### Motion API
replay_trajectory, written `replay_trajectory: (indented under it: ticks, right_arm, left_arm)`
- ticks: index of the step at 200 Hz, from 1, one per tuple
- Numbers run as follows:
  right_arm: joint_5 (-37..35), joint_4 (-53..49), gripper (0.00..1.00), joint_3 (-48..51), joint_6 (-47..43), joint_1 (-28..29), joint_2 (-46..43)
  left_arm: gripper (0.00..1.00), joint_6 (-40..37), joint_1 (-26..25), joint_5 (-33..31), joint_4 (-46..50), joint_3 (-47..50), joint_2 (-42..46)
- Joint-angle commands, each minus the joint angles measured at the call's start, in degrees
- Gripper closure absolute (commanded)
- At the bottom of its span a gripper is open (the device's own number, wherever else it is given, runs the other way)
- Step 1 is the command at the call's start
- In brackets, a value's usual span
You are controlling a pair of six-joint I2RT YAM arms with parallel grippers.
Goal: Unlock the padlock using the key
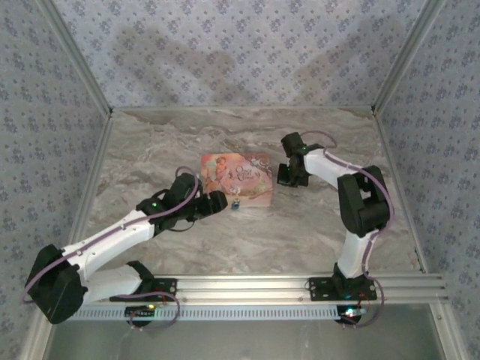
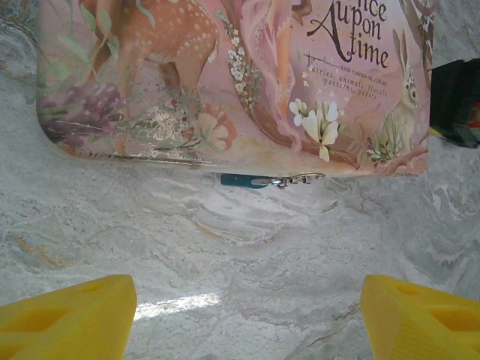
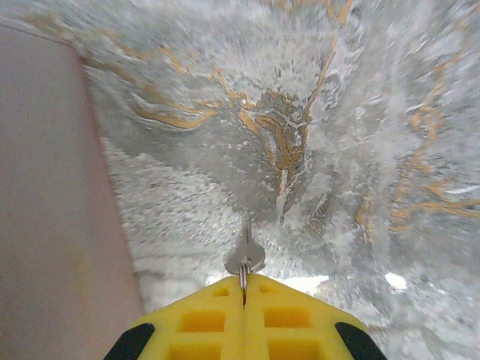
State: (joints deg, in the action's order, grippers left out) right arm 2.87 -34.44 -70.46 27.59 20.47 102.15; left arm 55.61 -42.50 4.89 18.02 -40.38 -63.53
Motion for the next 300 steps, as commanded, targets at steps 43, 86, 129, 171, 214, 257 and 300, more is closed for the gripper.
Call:
replay_trajectory:
  ticks: [43,86,129,171,214,257,300]
  right_arm:
    - [6.44,3.19,0.99,5.59,-5.00,-1.07,-20.24]
    - [19.35,7.09,0.99,7.53,-7.62,-1.44,-33.51]
    - [38.70,8.09,0.98,5.33,-5.53,-2.50,-38.65]
    - [49.41,10.68,0.96,4.92,0.01,-1.90,-41.53]
    - [52.26,13.81,0.96,6.49,5.25,-0.41,-42.99]
    - [53.38,17.18,0.96,7.61,9.53,0.63,-43.09]
    - [53.39,17.74,0.95,7.61,11.07,0.58,-42.79]
  left_arm:
    - [0.21,-1.42,-0.54,0.77,1.14,-6.90,-1.59]
    - [0.20,-4.15,-0.65,3.55,0.29,-13.02,-2.15]
    - [0.02,-8.26,-0.64,13.08,-8.75,-18.32,-2.91]
    - [0.12,-10.66,-0.60,22.63,-17.67,-21.45,-4.18]
    - [0.38,-8.97,-1.23,30.62,-31.92,-19.55,-5.92]
    - [0.37,-10.36,-3.54,33.12,-33.92,-21.46,-8.09]
    - [0.57,-10.62,-4.13,33.79,-34.18,-22.02,-8.71]
